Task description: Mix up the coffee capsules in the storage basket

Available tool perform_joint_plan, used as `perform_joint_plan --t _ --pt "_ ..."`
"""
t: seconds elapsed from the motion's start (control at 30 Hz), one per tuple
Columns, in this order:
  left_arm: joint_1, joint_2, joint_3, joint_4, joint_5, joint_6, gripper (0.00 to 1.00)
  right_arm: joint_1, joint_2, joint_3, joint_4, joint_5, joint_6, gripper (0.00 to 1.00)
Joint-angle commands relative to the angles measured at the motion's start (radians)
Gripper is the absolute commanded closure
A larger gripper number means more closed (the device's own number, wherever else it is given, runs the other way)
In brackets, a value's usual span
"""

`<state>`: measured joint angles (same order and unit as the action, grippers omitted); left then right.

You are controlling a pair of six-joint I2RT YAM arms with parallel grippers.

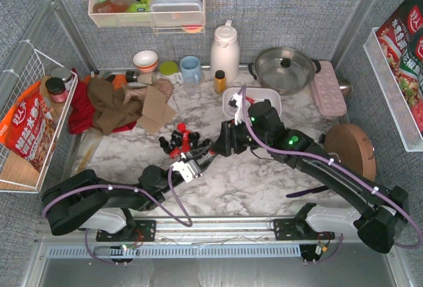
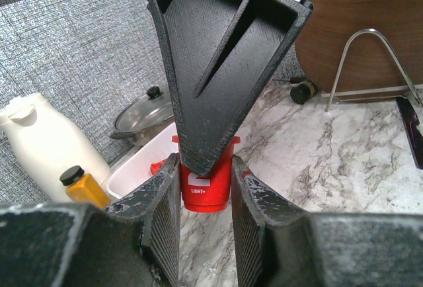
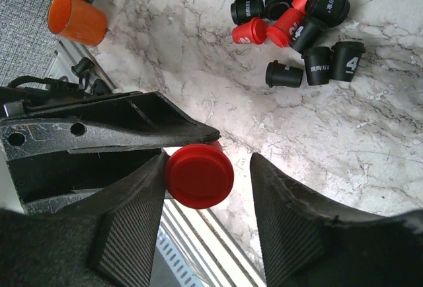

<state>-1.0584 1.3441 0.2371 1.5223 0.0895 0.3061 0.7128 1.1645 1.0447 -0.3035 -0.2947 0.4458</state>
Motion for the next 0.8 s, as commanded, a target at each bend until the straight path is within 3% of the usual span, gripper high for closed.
perform_joint_plan --t 0.0,0.27,0.37,0.53,0.63,0.77 --pt "0.000 -0.006 0.007 0.011 0.010 0.000 0.72 0.002 0.001 -0.003 0.038 -0.006 0.013 0.45" --pt "0.000 -0.007 0.010 -0.003 0.004 0.003 0.71 0.002 0.004 -0.006 0.039 0.002 0.020 0.53" --pt "0.000 -0.012 0.010 -0.012 -0.003 -0.001 0.59 0.003 0.004 -0.008 0.037 0.006 0.019 0.54" --pt "0.000 -0.043 0.016 -0.090 -0.010 -0.001 0.51 0.002 -0.001 -0.006 0.035 0.022 0.020 0.58" --pt "0.000 -0.065 0.009 -0.122 -0.012 -0.002 0.37 0.002 -0.005 -0.005 0.032 0.035 0.016 0.58" --pt "0.000 -0.111 -0.014 -0.173 -0.026 -0.013 0.28 0.001 -0.005 0.012 0.009 0.084 -0.013 0.59"
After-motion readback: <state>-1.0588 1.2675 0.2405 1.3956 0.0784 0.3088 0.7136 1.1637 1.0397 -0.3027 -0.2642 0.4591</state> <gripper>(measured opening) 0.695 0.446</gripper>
